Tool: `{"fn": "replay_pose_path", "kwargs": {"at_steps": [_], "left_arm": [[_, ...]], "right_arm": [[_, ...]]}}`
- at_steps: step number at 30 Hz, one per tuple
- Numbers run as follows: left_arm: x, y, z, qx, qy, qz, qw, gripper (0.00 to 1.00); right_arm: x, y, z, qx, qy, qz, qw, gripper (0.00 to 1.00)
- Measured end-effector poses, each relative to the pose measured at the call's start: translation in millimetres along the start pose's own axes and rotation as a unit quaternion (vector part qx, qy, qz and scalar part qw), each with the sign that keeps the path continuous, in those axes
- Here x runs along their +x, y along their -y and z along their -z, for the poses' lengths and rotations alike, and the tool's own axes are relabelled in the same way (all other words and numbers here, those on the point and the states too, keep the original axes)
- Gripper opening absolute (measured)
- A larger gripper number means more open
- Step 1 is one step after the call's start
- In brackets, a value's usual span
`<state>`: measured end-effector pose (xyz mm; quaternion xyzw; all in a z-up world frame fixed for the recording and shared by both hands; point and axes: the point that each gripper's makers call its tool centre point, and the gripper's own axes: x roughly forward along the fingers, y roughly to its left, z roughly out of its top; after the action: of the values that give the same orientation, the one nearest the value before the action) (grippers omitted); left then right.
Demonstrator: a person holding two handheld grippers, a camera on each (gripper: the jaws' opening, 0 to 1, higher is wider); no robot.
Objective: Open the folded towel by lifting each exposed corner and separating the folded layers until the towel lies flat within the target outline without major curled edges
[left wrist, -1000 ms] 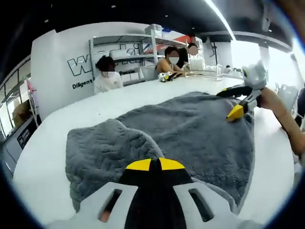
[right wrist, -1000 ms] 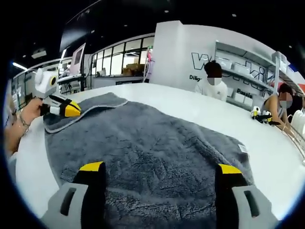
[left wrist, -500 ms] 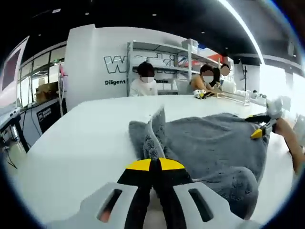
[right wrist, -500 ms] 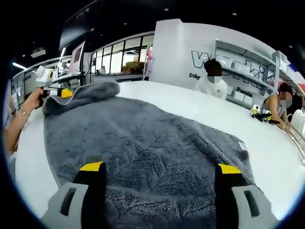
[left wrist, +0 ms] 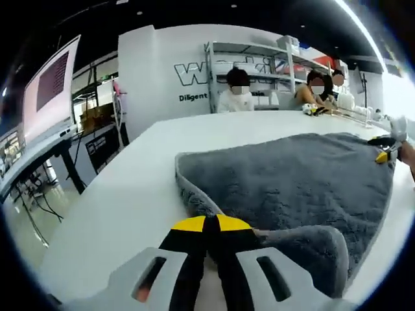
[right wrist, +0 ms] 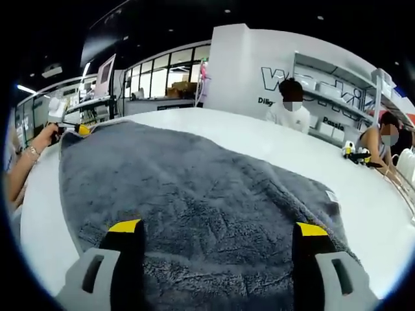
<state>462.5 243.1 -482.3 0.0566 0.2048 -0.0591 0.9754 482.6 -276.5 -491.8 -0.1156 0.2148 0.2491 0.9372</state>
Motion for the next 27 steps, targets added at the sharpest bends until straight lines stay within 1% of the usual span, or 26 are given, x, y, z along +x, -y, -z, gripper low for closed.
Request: {"fn": "replay_pose_path", "kwargs": {"at_steps": [2, 4, 5, 6, 7, 9, 11, 12, 13, 14, 15, 16, 17, 18, 19, 20, 22, 23, 24, 25, 26, 27], "left_arm": [[-1, -3.2, 4.8, -0.006, -0.005, -0.002, 1.0000, 0.05], [-1, -3.9, 10.2, -0.010, -0.014, -0.001, 0.9999, 0.09], [-3, -4.4, 10.7, -0.012, -0.014, -0.001, 0.9998, 0.11], [-6, -4.6, 9.7, -0.020, -0.012, -0.002, 0.9997, 0.14], [-8, -4.9, 9.3, -0.024, -0.012, -0.002, 0.9996, 0.21], [-14, -9.9, 5.6, -0.045, -0.002, -0.012, 0.9989, 0.34], [-22, -15.6, -0.6, -0.059, 0.016, -0.022, 0.9979, 0.39], [-28, -17.9, -7.6, -0.060, 0.037, -0.031, 0.9970, 0.40], [-34, -15.6, -15.4, -0.060, 0.060, -0.028, 0.9960, 0.42], [-40, -6.7, -20.9, -0.066, 0.074, -0.011, 0.9950, 0.42], [-45, 5.4, -24.4, -0.073, 0.082, 0.014, 0.9939, 0.42], [-50, 20.2, -24.8, -0.071, 0.080, 0.045, 0.9932, 0.42], [-54, 34.4, -23.1, -0.068, 0.074, 0.071, 0.9924, 0.42], [-58, 51.8, -18.9, -0.053, 0.064, 0.096, 0.9919, 0.41], [-61, 63.0, -14.5, -0.035, 0.054, 0.108, 0.9921, 0.40], [-63, 71.1, -10.8, -0.015, 0.048, 0.113, 0.9924, 0.39], [-62, 77.5, -3.5, 0.024, 0.031, 0.100, 0.9942, 0.35], [-61, 74.9, -2.2, 0.049, 0.028, 0.081, 0.9951, 0.33], [-59, 68.6, -1.7, 0.072, 0.027, 0.056, 0.9955, 0.28], [-56, 59.9, 1.5, 0.099, 0.017, 0.027, 0.9946, 0.22], [-55, 55.7, 3.9, 0.103, 0.009, 0.017, 0.9945, 0.15], [-55, 51.8, 4.8, 0.102, 0.007, 0.007, 0.9948, 0.13]], "right_arm": [[0, 0, 0.1, 0.000, 0.000, 0.000, 1.0000, 0.97], [-1, 0, 0.1, 0.000, 0.000, 0.000, 1.0000, 0.97], [-1, 0, 0.1, 0.000, 0.000, 0.000, 1.0000, 0.97], [-1, 0, 0.0, 0.000, 0.000, 0.000, 1.0000, 0.97], [-1, 0, 0.0, -0.001, 0.000, 0.000, 1.0000, 0.97], [-1, 0, 0.1, 0.000, 0.000, 0.000, 1.0000, 0.97], [-1, 1, 0.5, 0.001, -0.001, 0.001, 1.0000, 0.97], [-1, 1, 0.5, 0.001, -0.001, 0.001, 1.0000, 0.97], [-1, 1, 0.5, 0.001, -0.001, 0.001, 1.0000, 0.97], [-1, 1, 0.5, 0.000, -0.001, 0.001, 1.0000, 0.97], [-2, 0, 0.5, -0.001, -0.001, 0.001, 1.0000, 0.97], [-2, 0, 0.5, -0.001, -0.002, 0.001, 1.0000, 0.97], [-2, 0, 0.4, -0.002, -0.002, 0.001, 1.0000, 0.97], [-2, 0, 0.1, -0.003, -0.002, 0.001, 1.0000, 0.97], [-2, 0, 0.0, -0.002, -0.001, 0.001, 1.0000, 0.97], [-2, 0, 0.0, -0.002, -0.001, 0.002, 1.0000, 0.97], [-2, 1, 0.1, -0.001, -0.001, 0.002, 1.0000, 0.97], [-2, 1, 0.0, -0.001, -0.001, 0.003, 1.0000, 0.97], [-2, 0, 0.1, -0.001, -0.001, 0.002, 1.0000, 0.97], [-2, 0, 0.3, -0.001, -0.002, 0.001, 1.0000, 0.97], [-2, 0, 0.4, -0.001, -0.002, 0.001, 1.0000, 0.96], [-1, 0, 0.4, 0.000, -0.002, 0.001, 1.0000, 0.96]]}}
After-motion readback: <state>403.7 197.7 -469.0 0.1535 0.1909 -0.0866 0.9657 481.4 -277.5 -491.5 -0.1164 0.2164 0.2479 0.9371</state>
